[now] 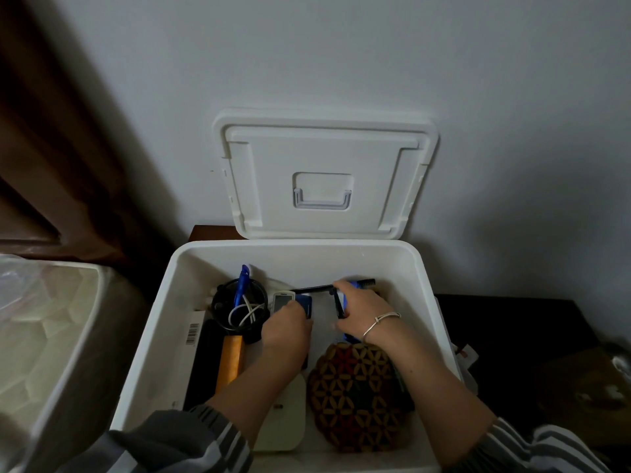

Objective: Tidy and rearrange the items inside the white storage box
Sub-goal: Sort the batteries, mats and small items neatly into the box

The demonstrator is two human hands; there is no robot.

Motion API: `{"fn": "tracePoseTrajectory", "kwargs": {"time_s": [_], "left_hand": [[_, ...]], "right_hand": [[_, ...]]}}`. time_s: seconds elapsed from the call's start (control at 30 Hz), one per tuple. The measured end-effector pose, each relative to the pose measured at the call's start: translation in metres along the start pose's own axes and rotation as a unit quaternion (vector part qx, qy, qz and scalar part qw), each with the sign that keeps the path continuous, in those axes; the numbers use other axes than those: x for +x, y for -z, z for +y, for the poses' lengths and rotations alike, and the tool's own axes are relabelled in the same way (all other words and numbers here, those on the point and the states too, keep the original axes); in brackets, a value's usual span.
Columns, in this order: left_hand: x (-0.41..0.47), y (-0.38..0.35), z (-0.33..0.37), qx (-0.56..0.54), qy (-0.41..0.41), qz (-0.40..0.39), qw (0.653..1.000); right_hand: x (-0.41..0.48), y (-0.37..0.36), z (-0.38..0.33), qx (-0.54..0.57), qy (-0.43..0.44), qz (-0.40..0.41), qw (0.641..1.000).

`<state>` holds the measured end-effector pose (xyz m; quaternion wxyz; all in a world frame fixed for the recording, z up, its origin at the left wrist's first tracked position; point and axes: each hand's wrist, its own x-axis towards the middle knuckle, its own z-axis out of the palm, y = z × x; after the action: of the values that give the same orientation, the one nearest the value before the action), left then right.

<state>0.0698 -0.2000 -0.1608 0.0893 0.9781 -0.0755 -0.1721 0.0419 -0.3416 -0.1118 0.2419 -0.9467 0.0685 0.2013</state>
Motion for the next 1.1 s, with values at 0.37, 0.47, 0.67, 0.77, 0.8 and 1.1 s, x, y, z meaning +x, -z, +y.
{"fn": "tracePoseTrajectory", "kwargs": {"time_s": [0.37, 0.47, 0.67, 0.77, 0.8, 1.1], "left_hand": [[-0.007, 0.017, 0.007, 0.019, -0.102, 0.082, 0.991], [0.004, 0.014, 0.021, -0.002, -0.187, 0.1, 0.977], [0.023, -0.012, 0.058, 0.062, -0.265, 0.079, 0.959], [0.024, -0.011, 0.07, 0.093, -0.32, 0.156, 0.93], [0.025, -0.009, 0.073, 0.084, -0.351, 0.2, 0.911], [0.048, -0.02, 0.08, 0.169, -0.414, 0.422, 0.789]], "right_hand": [[-0.046, 0.056, 0.018, -0.053, 0.04, 0.413, 0.908], [-0.059, 0.065, 0.045, -0.027, -0.031, 0.421, 0.906], [-0.051, 0.045, 0.06, 0.114, -0.066, 0.25, 0.959], [-0.043, 0.041, 0.06, 0.129, -0.05, 0.238, 0.961], [-0.042, 0.041, 0.061, 0.129, -0.05, 0.241, 0.961], [-0.042, 0.041, 0.06, 0.103, -0.032, 0.262, 0.959]]}}
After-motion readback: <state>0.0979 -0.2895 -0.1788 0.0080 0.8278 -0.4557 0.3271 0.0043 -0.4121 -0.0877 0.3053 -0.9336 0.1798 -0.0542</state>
